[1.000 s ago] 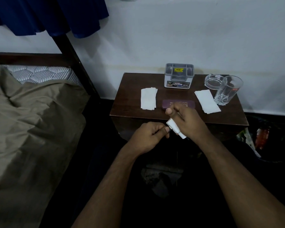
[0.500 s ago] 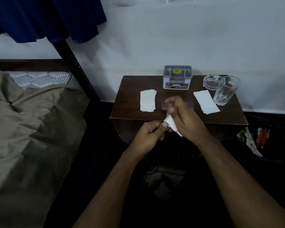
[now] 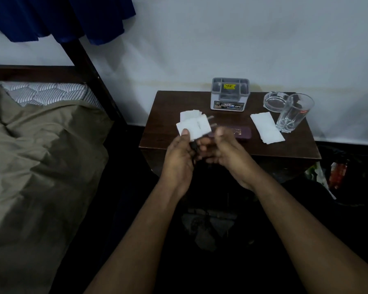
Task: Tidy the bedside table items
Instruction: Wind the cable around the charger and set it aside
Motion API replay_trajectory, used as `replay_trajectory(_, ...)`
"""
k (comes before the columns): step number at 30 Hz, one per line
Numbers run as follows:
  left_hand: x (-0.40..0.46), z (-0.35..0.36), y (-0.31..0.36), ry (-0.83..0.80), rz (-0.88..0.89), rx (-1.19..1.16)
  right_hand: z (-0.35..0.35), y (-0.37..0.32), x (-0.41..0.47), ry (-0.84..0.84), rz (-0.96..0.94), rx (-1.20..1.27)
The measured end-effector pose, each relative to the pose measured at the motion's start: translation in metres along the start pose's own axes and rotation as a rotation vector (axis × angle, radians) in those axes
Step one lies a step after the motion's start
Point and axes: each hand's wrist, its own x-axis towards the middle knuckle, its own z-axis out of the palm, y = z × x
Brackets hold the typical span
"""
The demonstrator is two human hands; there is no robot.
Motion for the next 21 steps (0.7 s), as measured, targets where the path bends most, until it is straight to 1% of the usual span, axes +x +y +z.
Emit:
replay_trajectory(1,0.002,-0.001,0.002,0.006,-0.011,-0.079,0.005,0.002,-0.002,-0.072,0.015,-0.069)
replay_trajectory(3,0.003,-0.001,0.008,0.028,-0.024,-0.159,0.016,0.006,-0.003,-0.155,-0.034,-0.254)
replay_trajectory(5,0.003,-0.003,0.014,0.055,-0.013,-0.192,0.02,0.007,-0.003,-0.168,-0.095,-0.363)
replay_trajectory(7,0.008,-0.011,0.02,0.115,0.04,-0.178,0.02,0.005,0.001,-0.169,-0.135,-0.529)
replay_trajectory(9,0.015,-0.022,0.024,0.212,0.077,-0.07,0.017,0.003,0.006,-0.136,-0.189,-0.629)
replay_trajectory(12,0.015,-0.033,0.023,0.335,0.066,0.096,0.009,-0.002,0.008,-0.071,-0.319,-0.687)
replay_trajectory(14,0.015,-0.036,0.019,0.363,0.095,0.162,0.008,-0.003,0.009,-0.121,-0.369,-0.81)
replay_trajectory(16,0.017,-0.036,0.017,0.398,0.199,0.265,0.01,-0.001,0.01,-0.162,-0.335,-0.895)
replay_trajectory(19,0.021,-0.04,0.019,0.517,0.366,0.408,0.01,-0.002,0.01,-0.139,-0.287,-0.929)
replay_trajectory(21,0.023,-0.046,0.022,0.61,0.417,0.417,0.008,-0.003,0.011,-0.123,-0.286,-0.958)
